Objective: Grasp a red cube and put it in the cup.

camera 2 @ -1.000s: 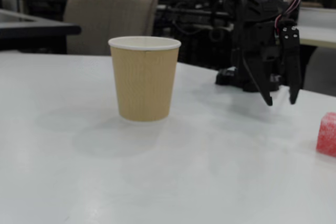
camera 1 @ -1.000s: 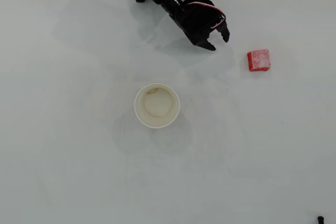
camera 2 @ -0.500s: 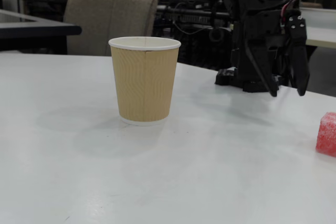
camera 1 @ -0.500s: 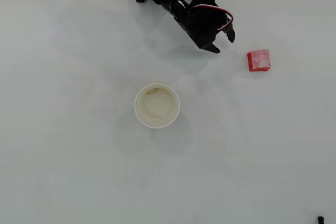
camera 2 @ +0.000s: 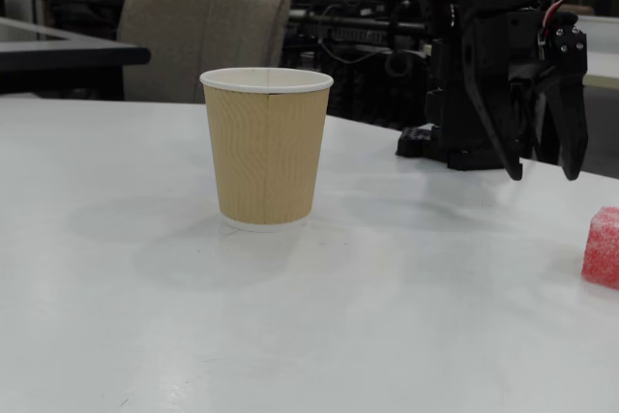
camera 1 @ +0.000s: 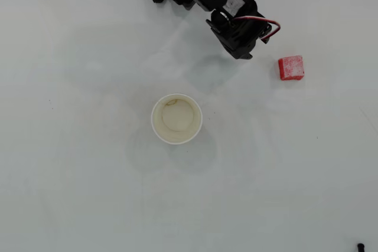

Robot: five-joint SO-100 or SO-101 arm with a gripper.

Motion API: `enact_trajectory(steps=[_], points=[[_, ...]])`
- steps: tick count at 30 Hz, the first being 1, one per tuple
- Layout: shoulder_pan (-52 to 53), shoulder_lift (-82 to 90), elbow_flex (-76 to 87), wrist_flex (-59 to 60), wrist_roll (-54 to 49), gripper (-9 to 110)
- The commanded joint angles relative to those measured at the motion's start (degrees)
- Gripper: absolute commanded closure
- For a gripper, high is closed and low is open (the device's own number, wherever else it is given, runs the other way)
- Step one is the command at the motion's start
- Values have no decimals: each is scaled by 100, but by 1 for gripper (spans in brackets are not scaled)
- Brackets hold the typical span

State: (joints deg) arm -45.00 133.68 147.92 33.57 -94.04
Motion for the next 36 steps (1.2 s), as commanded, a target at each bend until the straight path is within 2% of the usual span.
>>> enact_trajectory(steps=[1,14,36], points=[[-26,-325,-510,-466,26,86],[141,-1670,-1433,-677,185,86],[62,-3797,-2048,-2487,633,86]])
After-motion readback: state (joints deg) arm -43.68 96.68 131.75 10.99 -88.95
